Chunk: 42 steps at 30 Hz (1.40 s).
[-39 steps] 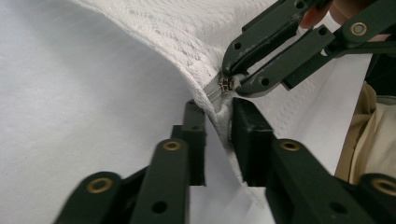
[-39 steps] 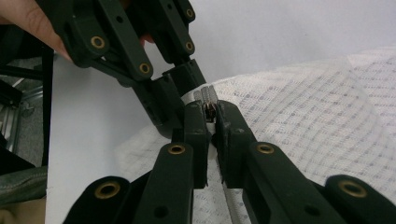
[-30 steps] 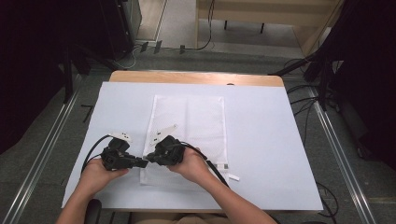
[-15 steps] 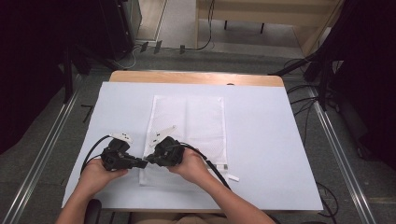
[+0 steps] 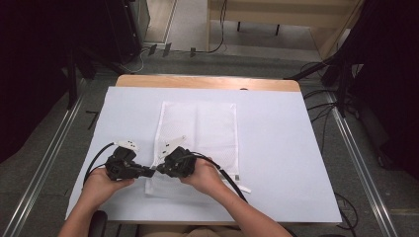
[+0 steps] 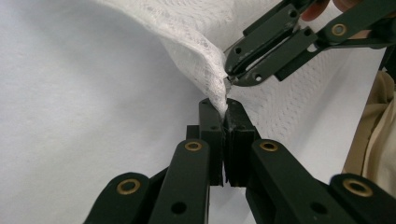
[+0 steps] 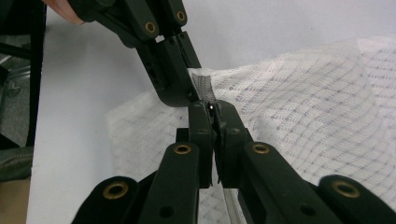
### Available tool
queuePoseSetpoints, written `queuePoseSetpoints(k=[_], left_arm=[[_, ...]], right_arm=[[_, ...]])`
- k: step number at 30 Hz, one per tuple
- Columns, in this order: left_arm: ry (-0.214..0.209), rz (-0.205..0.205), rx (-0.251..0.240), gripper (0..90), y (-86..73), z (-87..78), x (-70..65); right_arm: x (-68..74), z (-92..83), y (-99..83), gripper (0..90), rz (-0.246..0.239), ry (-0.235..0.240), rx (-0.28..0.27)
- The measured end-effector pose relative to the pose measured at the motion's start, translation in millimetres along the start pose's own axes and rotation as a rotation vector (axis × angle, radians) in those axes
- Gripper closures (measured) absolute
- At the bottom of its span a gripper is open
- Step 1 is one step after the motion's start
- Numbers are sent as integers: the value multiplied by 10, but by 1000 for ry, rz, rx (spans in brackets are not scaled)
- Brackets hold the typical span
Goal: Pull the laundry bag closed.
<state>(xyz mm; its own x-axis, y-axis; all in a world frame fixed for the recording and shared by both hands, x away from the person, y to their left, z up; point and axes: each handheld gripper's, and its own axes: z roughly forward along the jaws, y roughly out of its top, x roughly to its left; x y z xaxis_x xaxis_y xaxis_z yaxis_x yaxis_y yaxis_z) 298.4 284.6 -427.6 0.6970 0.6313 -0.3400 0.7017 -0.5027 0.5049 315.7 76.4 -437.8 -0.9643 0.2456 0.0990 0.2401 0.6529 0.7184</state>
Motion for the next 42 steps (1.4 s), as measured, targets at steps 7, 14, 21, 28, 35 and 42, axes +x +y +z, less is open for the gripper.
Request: queuePoseSetpoints(k=[7,14,21,28,35,42], left_arm=[[-11,-15,-26,888,-27,-53,36],[-15,0,-37,887,-32,-41,21],[-16,3,-35,886,-40,-61,34],[-20,3,-36,884,-39,-59,32],[-26,3,-42,883,-41,-64,36],[-31,-4,-56,883,-50,-71,42]], right_arm=[[-52,-36,-70,885,6,-13,31],[-103,-94,-111,884,13,2,27],[-136,-146,-161,885,10,1,41],[-181,-231,-223,884,11,-2,42],[-202,-281,-284,884,6,-8,48],[-234,-337,-327,884,9,-14,56]])
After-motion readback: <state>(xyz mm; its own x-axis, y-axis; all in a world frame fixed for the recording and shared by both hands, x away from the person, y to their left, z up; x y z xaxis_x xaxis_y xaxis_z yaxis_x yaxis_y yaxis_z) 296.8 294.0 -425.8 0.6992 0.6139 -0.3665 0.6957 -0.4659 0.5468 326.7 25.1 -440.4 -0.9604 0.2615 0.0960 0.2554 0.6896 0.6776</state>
